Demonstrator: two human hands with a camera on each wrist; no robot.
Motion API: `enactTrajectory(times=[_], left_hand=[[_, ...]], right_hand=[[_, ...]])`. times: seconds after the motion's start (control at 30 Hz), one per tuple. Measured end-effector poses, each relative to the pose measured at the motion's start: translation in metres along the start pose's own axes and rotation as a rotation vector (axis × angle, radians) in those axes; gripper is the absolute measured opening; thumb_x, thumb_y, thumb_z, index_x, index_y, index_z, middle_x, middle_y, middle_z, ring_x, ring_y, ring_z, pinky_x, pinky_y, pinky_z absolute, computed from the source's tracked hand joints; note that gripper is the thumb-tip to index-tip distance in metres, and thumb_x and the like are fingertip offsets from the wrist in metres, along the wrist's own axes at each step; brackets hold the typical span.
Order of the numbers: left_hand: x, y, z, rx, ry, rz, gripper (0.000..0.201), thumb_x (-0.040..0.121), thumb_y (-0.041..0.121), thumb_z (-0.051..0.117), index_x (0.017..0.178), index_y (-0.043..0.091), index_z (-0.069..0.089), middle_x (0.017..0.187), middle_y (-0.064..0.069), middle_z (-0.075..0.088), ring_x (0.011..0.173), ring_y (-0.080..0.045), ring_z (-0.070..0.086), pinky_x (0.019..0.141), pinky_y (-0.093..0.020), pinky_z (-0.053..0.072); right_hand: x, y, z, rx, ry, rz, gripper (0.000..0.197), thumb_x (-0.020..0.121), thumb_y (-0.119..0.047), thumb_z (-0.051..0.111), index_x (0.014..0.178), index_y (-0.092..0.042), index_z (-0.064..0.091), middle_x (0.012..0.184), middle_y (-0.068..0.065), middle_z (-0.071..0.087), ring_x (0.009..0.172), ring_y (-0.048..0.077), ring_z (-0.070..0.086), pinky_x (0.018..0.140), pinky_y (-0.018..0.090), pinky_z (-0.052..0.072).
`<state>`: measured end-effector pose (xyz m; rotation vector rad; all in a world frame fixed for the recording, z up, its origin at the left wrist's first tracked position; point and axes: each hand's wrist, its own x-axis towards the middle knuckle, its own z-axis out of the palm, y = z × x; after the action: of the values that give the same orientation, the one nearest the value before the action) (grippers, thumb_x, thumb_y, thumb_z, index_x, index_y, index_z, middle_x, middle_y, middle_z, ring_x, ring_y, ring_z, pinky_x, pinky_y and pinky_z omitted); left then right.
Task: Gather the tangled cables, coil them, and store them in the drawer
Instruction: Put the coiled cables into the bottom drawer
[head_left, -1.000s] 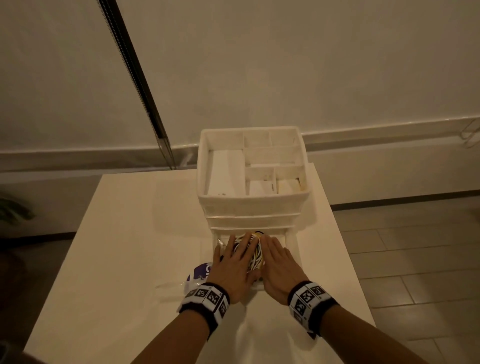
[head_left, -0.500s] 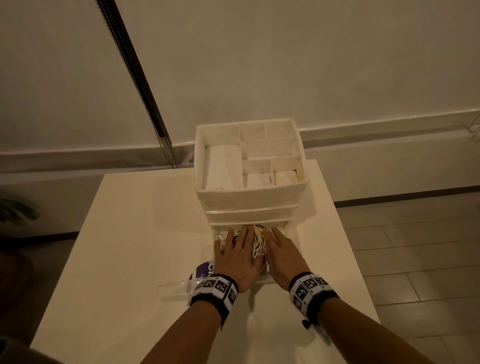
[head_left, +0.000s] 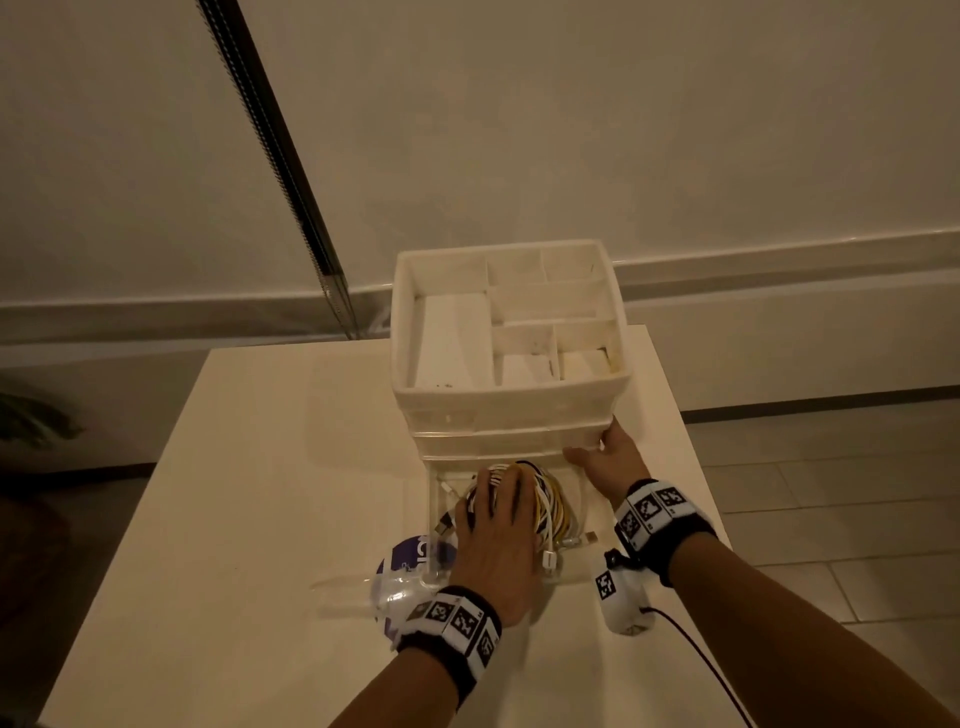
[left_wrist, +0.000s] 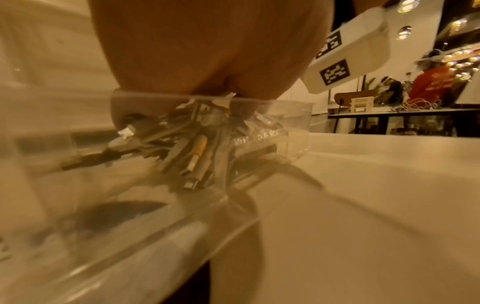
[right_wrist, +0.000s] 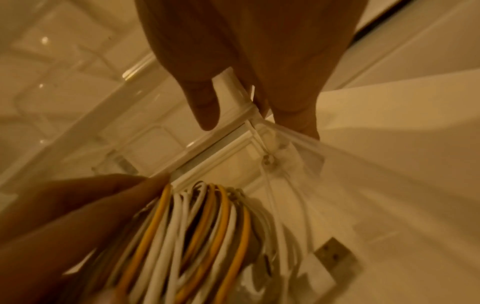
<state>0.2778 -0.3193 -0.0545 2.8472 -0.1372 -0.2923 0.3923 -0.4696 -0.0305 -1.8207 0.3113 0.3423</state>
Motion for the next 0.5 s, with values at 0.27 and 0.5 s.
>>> enactTrajectory(times=[0.27, 0.5], left_hand=[[-0.003, -0.004, 0.007, 0.060, 0.003, 0.122, 0.077, 0.095, 0.062, 0.029, 0.156, 0.030, -0.004, 0.165, -0.009, -0.004, 0.146, -0.044, -0.020, 0.113, -0.070, 0.001], [0.003, -0.020, 0.011, 0.226, -0.074, 0.252, 0.102, 0.084, 0.085, 0.026, 0.157, 0.019, -0.001, 0.162, -0.022, -0.007, 0.144, -0.052, -0.015, 0.111, -0.073, 0.006]], right_hand=[[0.002, 0.000, -0.003, -0.206, 0.016, -0.046, 0.056, 0.081, -0.008, 0.070, 0.132, -0.017, 0.048, 0.123, 0.009, 0.064, 0.113, 0.030, 0.060, 0.095, 0.036, 0.047], [0.005, -0.003, -0.013, -0.287, -0.037, -0.085, 0.048, 0.082, -0.009, 0.070, 0.127, -0.012, 0.054, 0.122, 0.010, 0.065, 0.110, 0.029, 0.061, 0.093, 0.034, 0.047]])
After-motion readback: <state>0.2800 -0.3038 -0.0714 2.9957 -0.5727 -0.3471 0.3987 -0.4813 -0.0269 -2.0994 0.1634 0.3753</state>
